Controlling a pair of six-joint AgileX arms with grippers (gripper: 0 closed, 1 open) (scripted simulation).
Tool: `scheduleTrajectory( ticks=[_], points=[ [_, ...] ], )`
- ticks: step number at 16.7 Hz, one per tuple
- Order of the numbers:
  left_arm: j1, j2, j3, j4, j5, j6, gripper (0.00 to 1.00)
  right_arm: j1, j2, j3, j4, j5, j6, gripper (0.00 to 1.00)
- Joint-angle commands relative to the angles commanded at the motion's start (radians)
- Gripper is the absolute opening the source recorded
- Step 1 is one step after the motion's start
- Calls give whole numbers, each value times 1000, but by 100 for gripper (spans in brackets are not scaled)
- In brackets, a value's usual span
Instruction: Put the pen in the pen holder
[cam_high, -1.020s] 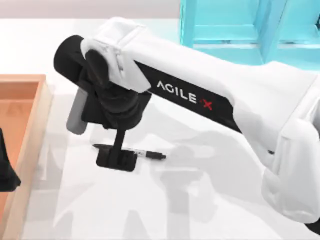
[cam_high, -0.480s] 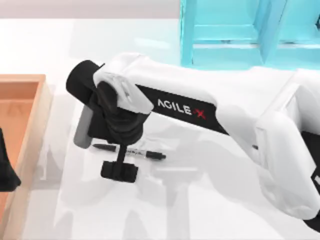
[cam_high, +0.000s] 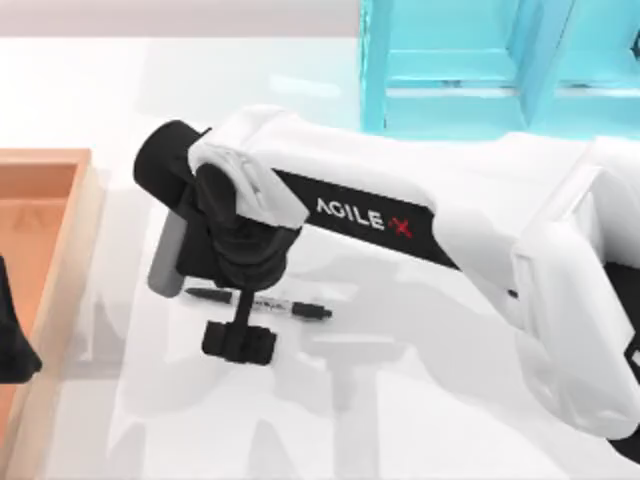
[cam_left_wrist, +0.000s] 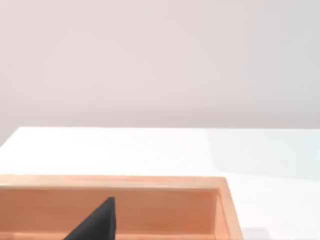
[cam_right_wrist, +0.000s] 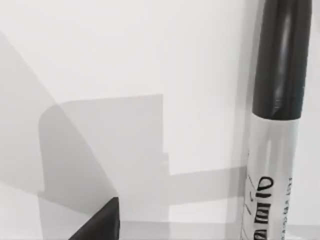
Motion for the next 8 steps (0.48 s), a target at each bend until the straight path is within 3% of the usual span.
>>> scheduleTrajectory(
  ticks=[8],
  points=[
    [0, 0, 0, 0, 0, 0, 100, 0, 0, 0, 0, 0, 0, 10]
  ],
)
